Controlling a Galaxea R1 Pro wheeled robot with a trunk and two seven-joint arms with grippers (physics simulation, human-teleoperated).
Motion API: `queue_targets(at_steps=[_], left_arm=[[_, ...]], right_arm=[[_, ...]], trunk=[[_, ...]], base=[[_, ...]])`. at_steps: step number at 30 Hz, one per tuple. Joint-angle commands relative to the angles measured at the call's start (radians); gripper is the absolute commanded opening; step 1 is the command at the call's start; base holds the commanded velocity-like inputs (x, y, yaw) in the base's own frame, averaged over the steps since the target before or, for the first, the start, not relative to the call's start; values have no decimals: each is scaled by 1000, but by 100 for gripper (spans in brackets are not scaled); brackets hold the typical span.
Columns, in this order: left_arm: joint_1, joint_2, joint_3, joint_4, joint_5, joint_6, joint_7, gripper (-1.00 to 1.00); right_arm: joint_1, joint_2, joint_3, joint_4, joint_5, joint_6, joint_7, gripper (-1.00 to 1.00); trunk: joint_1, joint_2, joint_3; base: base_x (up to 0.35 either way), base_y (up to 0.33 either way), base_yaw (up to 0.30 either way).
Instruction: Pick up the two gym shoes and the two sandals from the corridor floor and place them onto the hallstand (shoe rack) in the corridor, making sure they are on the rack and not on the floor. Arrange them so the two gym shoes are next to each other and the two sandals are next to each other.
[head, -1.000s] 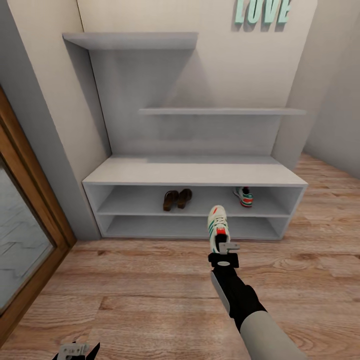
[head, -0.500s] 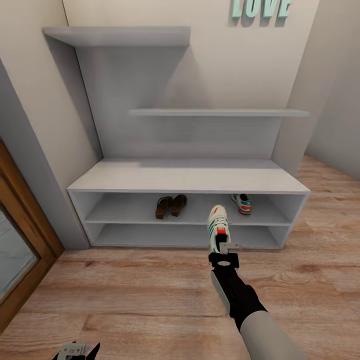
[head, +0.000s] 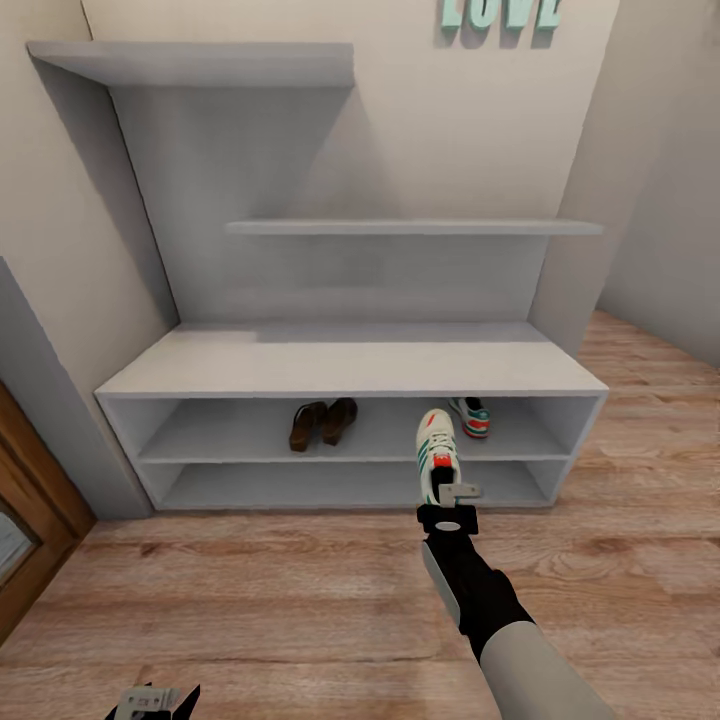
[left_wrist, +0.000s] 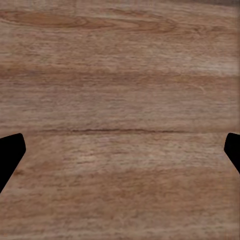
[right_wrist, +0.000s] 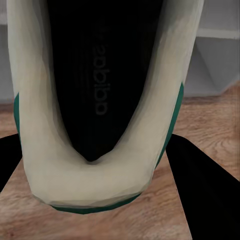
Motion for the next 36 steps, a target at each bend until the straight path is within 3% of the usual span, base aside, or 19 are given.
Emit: queue_targets(at_steps=[1, 13, 36], left_arm=[[-1, 0, 7, 1, 1, 0, -10, 100], [-1, 0, 7, 1, 1, 1, -10, 100], [-1, 0, 7, 2, 1, 0, -10, 100]], right_arm=[[0, 0, 2, -1, 3, 8, -4, -100], [0, 0, 1, -3, 3, 8, -4, -100], [0, 0, -1, -3, 3, 8, -4, -100]], trunk=[[0, 0, -1], [0, 0, -1], [0, 0, -1]], base=[[70, -5, -21], [239, -1, -4], [117, 0, 0]])
